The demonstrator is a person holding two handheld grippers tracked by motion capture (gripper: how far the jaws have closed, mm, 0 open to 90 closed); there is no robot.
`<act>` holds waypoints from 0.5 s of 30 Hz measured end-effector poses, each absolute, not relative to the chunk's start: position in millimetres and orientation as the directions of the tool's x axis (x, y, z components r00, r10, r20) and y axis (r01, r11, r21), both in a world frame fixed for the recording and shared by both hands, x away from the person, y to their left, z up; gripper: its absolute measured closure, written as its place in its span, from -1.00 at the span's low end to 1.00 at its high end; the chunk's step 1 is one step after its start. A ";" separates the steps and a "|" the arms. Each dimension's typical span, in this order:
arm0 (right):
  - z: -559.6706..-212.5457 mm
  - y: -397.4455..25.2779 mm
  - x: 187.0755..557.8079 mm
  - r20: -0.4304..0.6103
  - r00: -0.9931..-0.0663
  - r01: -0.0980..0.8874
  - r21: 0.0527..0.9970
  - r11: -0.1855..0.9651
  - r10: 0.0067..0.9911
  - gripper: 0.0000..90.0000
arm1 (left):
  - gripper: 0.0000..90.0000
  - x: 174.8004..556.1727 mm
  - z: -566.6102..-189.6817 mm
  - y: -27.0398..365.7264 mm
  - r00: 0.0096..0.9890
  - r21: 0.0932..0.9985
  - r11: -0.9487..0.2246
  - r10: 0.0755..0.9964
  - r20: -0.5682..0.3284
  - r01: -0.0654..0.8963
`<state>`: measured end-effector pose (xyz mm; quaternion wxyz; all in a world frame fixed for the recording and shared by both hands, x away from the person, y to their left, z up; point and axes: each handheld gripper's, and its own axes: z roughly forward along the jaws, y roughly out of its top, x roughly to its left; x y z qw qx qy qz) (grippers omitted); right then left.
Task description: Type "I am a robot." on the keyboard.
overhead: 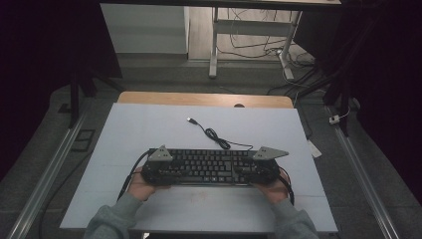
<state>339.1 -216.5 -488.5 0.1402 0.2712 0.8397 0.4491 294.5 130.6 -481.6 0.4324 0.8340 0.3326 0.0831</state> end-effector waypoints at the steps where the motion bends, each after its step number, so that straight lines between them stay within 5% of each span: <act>1: -488.6 -216.0 339.0 0.005 -0.813 0.327 0.832 0.449 0.583 0.10 | 0.29 294.1 -482.6 129.2 0.768 0.775 -0.411 0.623 -0.145 0.480; 8: -490.5 -214.3 340.3 0.011 -0.817 0.328 0.830 0.450 0.576 0.10 | 0.93 295.0 -493.5 119.2 0.784 0.751 -0.445 0.601 -0.153 0.488; 15: -491.5 -214.5 340.8 0.014 -0.817 0.331 0.829 0.451 0.576 0.10 | 0.97 295.7 -502.9 110.1 0.777 0.722 -0.479 0.617 -0.128 0.500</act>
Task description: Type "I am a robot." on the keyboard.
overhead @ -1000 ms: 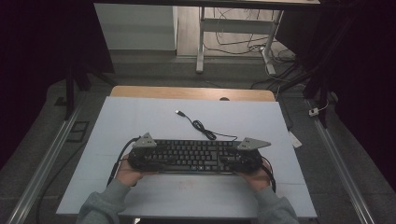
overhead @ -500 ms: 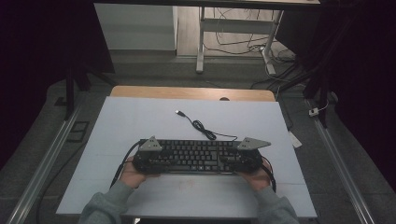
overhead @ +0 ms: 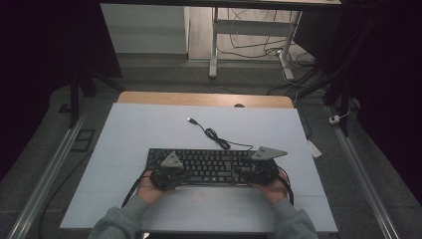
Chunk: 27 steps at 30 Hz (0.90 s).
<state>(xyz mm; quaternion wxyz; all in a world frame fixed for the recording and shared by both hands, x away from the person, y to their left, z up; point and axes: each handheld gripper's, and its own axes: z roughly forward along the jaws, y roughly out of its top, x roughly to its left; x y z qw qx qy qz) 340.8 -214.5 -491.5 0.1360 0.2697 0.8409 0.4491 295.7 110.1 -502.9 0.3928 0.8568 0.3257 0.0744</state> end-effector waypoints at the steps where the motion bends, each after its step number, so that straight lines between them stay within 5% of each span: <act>1: -491.0 -214.4 340.6 0.009 -0.817 0.328 0.829 0.452 0.577 0.11 | 0.97 296.3 -504.2 109.6 0.776 0.715 -0.486 0.618 -0.126 0.503; 21: -494.7 -210.5 342.3 0.005 -0.824 0.331 0.816 0.474 0.566 0.10 | 0.97 302.9 -519.1 101.4 0.765 0.649 -0.553 0.640 -0.072 0.523; 27: -494.2 -212.8 342.7 0.013 -0.823 0.333 0.821 0.464 0.568 0.10 | 0.97 299.8 -509.1 105.7 0.762 0.696 -0.505 0.641 -0.094 0.511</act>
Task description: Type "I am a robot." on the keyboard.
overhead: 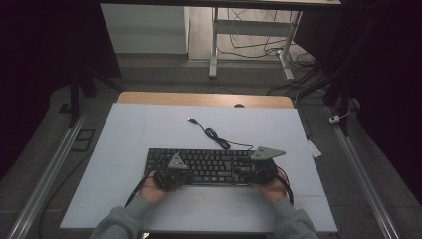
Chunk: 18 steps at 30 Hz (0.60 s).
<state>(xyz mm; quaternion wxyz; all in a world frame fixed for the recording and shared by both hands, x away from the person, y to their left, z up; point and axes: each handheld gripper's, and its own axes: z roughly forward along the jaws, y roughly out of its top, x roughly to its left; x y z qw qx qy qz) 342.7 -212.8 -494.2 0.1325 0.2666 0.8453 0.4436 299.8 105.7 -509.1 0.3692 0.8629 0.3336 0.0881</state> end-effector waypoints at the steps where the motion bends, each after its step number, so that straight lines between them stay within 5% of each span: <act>1: -493.4 -212.7 342.2 0.007 -0.821 0.329 0.823 0.463 0.571 0.10 | 0.97 298.9 -504.7 108.0 0.760 0.713 -0.484 0.641 -0.104 0.506; 7: -492.2 -214.5 342.3 0.008 -0.819 0.330 0.824 0.460 0.573 0.10 | 0.92 297.1 -496.9 116.0 0.752 0.741 -0.446 0.649 -0.119 0.502; 18: -491.7 -215.6 342.5 0.016 -0.818 0.332 0.830 0.449 0.575 0.10 | 0.26 299.1 -483.1 137.5 0.714 0.795 -0.317 0.672 -0.197 0.517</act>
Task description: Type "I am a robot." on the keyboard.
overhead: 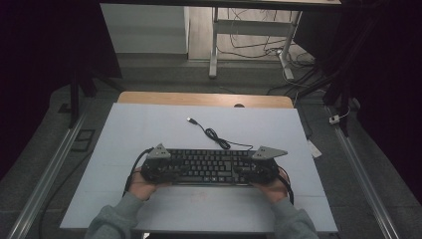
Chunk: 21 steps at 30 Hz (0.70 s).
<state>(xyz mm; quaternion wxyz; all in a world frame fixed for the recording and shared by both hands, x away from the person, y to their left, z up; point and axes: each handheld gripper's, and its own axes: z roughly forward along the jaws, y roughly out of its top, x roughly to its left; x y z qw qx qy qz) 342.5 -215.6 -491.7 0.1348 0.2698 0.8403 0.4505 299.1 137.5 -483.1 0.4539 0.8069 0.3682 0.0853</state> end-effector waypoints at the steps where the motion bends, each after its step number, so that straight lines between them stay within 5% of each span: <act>1: -491.8 -215.8 342.6 0.016 -0.818 0.332 0.829 0.449 0.575 0.10 | 0.23 299.3 -482.7 138.3 0.709 0.795 -0.312 0.677 -0.199 0.520; 21: -490.6 -217.3 342.4 0.016 -0.817 0.331 0.831 0.447 0.576 0.09 | 0.01 307.8 -485.2 145.9 0.665 0.778 -0.299 0.721 -0.196 0.553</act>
